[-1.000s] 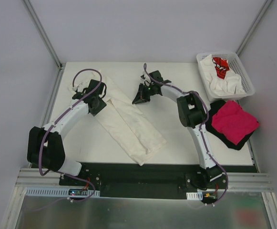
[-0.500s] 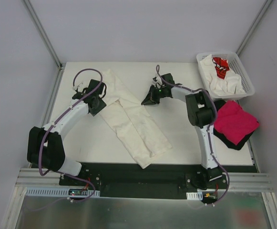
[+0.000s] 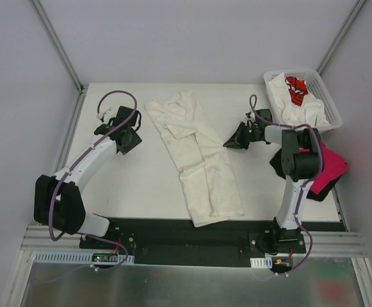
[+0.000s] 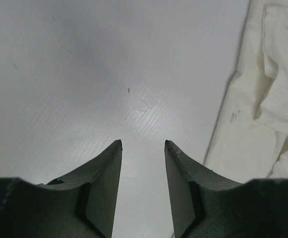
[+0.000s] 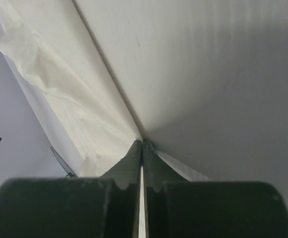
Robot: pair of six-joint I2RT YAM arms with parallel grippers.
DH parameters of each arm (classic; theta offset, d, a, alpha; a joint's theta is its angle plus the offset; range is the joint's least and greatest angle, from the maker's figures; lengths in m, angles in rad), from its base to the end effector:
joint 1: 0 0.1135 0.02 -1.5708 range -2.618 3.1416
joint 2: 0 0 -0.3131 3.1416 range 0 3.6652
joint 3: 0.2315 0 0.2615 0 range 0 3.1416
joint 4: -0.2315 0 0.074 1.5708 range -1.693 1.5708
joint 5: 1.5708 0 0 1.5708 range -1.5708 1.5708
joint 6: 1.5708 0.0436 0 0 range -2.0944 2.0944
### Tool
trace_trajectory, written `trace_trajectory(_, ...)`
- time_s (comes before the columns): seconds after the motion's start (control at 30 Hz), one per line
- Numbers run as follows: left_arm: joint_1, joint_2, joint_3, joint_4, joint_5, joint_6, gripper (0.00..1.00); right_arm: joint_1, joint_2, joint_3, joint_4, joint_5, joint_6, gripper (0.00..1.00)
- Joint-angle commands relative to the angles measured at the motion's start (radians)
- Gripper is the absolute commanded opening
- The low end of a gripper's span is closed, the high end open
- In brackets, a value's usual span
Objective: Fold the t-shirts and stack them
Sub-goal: Rotate the tshirt 90 degrees
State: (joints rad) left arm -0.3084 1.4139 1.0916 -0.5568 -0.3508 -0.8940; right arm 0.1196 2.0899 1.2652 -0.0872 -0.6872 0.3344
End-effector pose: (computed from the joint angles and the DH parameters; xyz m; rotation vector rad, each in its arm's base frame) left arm 0.2950 -0.0782 0.3105 -0.8320 2.2337 -0.1372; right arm 0.4515 0.0821 0.1540 -0.0355 2.4755 1.0458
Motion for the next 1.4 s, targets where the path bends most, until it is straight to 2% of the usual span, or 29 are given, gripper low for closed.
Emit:
trace_trajectory(0.0,-0.008,-0.044,0.033,0.001,-0.025,0.044,0.39,0.000,-0.126,-0.122,0.035,0.040,-0.032,0.01)
trace_trajectory(0.17,-0.008,-0.017,0.054,0.003,0.001,0.067,0.39,0.022,-0.189,-0.205,0.061,0.052,-0.043,0.02)
trace_trajectory(0.23,-0.008,0.002,0.059,0.014,0.024,0.078,0.39,0.025,-0.182,-0.199,0.061,0.057,-0.043,0.16)
trace_trajectory(0.3,-0.008,0.026,0.079,0.024,0.047,0.105,0.40,0.023,-0.156,-0.152,0.060,0.055,-0.035,0.23)
trace_trajectory(0.37,-0.008,0.080,0.125,0.046,0.061,0.142,0.40,0.023,-0.130,-0.100,0.058,0.067,-0.026,0.25)
trace_trajectory(0.6,0.000,0.275,0.316,0.058,0.105,0.170,0.40,0.022,0.088,0.388,-0.149,0.058,-0.070,0.25)
trace_trajectory(0.63,-0.001,0.317,0.339,0.058,0.114,0.170,0.40,0.022,0.161,0.522,-0.217,0.051,-0.087,0.25)
trace_trajectory(0.77,0.008,0.413,0.457,0.058,0.154,0.164,0.39,0.014,0.306,0.753,-0.273,0.025,-0.063,0.26)
trace_trajectory(0.87,0.015,0.471,0.508,0.057,0.183,0.159,0.39,0.011,0.393,0.867,-0.284,0.005,-0.026,0.26)
trace_trajectory(1.13,0.031,0.517,0.537,0.060,0.185,0.152,0.39,0.002,0.502,0.950,-0.226,-0.024,0.048,0.27)
trace_trajectory(1.37,0.031,0.527,0.564,0.058,0.207,0.161,0.39,0.014,0.559,0.956,-0.129,-0.075,0.143,0.27)
